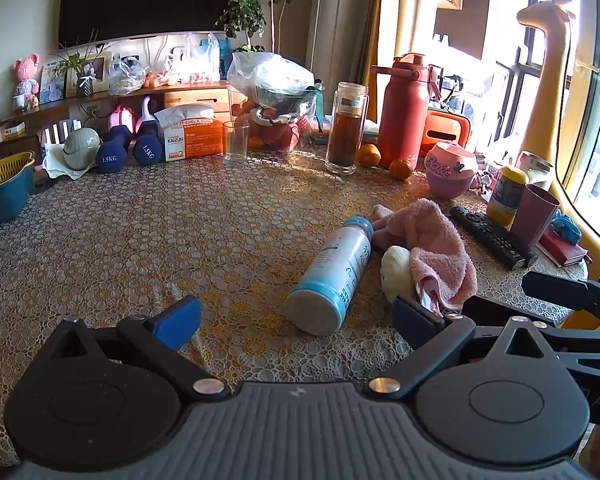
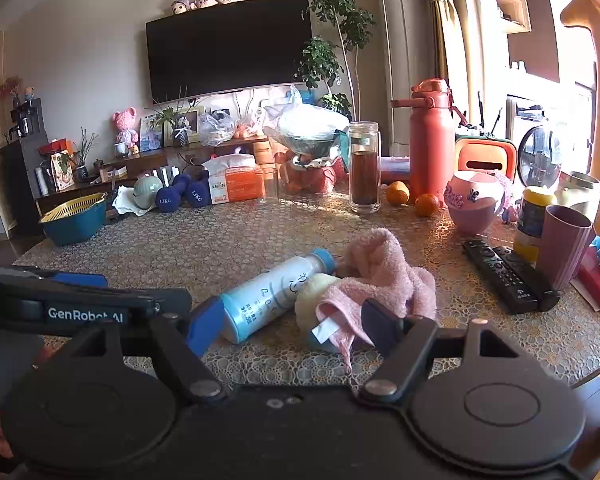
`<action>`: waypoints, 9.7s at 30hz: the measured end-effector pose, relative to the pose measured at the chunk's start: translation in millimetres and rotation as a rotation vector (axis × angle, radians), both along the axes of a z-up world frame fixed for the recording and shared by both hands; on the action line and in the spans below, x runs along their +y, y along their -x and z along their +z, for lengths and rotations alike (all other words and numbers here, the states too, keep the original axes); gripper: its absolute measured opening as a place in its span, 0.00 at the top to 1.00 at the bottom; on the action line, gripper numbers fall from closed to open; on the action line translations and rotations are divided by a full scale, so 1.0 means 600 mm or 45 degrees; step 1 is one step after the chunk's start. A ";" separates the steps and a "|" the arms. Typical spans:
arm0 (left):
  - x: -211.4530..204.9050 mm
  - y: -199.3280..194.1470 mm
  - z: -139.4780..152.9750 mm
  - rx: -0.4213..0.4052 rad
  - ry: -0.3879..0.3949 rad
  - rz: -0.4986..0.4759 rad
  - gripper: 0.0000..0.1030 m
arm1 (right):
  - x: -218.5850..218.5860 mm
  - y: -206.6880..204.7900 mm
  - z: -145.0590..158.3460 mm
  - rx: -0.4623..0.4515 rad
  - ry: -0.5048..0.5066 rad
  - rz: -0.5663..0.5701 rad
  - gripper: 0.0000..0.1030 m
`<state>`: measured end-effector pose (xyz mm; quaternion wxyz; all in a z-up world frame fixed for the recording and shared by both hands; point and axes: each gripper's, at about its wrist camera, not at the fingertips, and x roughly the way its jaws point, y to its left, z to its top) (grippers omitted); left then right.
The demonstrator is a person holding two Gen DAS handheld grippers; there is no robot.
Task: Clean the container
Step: 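Grasp the pink towel with the right gripper while the left gripper grips the white-blue spray bottle, then rub the pink towel over the bottle held by the left gripper, right gripper, then sweep the towel back and forth across the bottle with the right gripper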
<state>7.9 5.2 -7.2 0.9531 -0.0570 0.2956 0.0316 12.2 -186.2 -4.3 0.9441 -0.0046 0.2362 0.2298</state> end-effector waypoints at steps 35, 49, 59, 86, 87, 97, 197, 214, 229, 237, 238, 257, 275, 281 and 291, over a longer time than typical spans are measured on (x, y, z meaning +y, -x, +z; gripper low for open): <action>-0.018 -0.159 -0.081 0.112 -0.106 -0.163 0.01 | -0.026 -0.359 -0.092 0.383 0.161 -0.112 0.30; -0.015 -0.173 -0.101 0.133 -0.096 -0.186 0.08 | 0.010 -0.355 -0.112 0.367 0.223 0.037 0.72; -0.018 -0.176 -0.104 0.135 -0.079 -0.229 0.39 | 0.026 -0.271 -0.002 0.056 0.256 0.410 0.77; -0.037 -0.150 -0.101 0.060 -0.147 -0.329 0.41 | 0.097 -0.359 -0.054 0.193 0.366 0.535 0.76; -0.028 -0.152 -0.099 0.073 -0.081 -0.330 0.32 | 0.093 -0.358 -0.055 0.192 0.359 0.524 0.76; 0.010 -0.174 -0.110 0.158 0.257 -0.348 0.41 | 0.032 -0.339 -0.060 0.207 0.261 0.420 0.76; -0.061 -0.151 -0.129 0.208 -0.041 -0.399 0.44 | -0.008 -0.301 -0.063 0.130 0.337 0.417 0.76; -0.064 -0.150 -0.129 0.204 -0.051 -0.403 0.44 | -0.036 -0.216 0.007 0.015 0.233 0.531 0.79; -0.065 -0.149 -0.128 0.198 -0.052 -0.403 0.44 | 0.051 -0.237 -0.043 0.155 0.258 0.716 0.79; -0.060 -0.150 -0.127 0.194 -0.025 -0.405 0.44 | 0.006 -0.316 -0.054 0.181 0.261 0.518 0.78; -0.059 -0.149 -0.127 0.191 -0.018 -0.404 0.44 | 0.003 -0.320 -0.056 0.175 0.284 0.492 0.78; -0.029 -0.158 -0.108 0.196 0.274 -0.380 0.42 | -0.027 -0.319 -0.068 0.191 0.226 0.406 0.78; -0.075 -0.135 -0.103 0.140 -0.008 -0.443 0.43 | -0.089 -0.276 -0.013 0.126 0.141 0.399 0.79; -0.084 -0.132 -0.103 0.135 -0.064 -0.459 0.43 | -0.016 -0.216 0.006 0.101 0.140 0.709 0.79; -0.097 -0.126 -0.115 0.159 -0.143 -0.481 0.44 | 0.037 -0.192 -0.037 0.211 0.187 0.890 0.79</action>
